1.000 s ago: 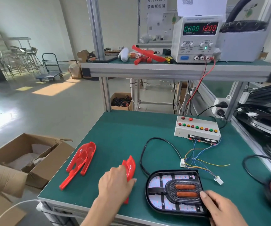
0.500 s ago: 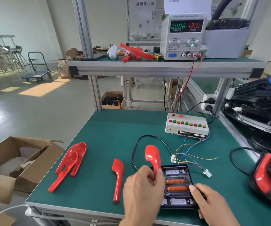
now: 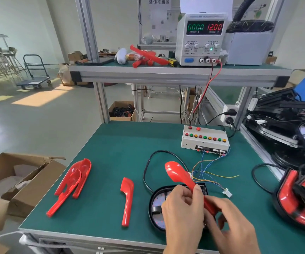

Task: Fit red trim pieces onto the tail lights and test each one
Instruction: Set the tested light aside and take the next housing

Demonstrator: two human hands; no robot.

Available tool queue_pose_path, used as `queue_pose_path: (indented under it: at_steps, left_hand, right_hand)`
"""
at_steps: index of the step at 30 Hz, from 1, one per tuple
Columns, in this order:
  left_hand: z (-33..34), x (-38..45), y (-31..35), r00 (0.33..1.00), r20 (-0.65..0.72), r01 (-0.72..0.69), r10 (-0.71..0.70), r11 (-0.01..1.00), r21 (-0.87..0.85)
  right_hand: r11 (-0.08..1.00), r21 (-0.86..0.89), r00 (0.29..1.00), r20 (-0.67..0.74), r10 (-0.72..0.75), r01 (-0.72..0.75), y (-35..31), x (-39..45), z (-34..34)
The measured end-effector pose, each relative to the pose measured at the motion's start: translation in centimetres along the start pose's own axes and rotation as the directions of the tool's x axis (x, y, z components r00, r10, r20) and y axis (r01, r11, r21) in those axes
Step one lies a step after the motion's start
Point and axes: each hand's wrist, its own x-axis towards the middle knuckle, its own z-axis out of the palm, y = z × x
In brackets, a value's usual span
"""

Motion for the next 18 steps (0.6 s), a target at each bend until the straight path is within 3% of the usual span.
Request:
queue_pose_path:
  at_steps: [4, 6, 9, 13, 18]
  left_hand:
    - [-1.9, 0.5, -0.7, 0.998, -0.031, -0.057, 0.055, 0.995, -0.077]
    - [-3.9, 1.1, -1.9, 0.984, -0.138, -0.112, 0.11, 0.994, -0.01]
    - [-7.1, 2.2, -3.5, 0.962, -0.263, -0.057, 0.069, 0.997, 0.052]
    - [-8.4, 3.9, -4.5, 0.987, -0.115, 0.126, -0.115, 0.988, 0.095]
    - [-7.6, 5.9, -5.1, 0.962, 0.109, 0.233, -0.249, 0.962, 0.14]
  right_hand:
    - [0.999, -0.008, 0.999, 0.006, 0.051, -0.05, -0.2, 1.9, -0.2]
    - [0.993, 0.007, 0.985, 0.129, 0.113, -0.115, 0.6, 3.6, -1.1]
    - [0.997, -0.052, 0.946, 0.317, 0.07, -0.056, 1.9, 6.5, -2.3]
    - [0.998, -0.067, 0.86, 0.508, 0.043, -0.011, 2.8, 9.3, -2.4]
    - [0.997, -0.009, 0.831, 0.552, 0.07, -0.078, 4.1, 9.8, -0.8]
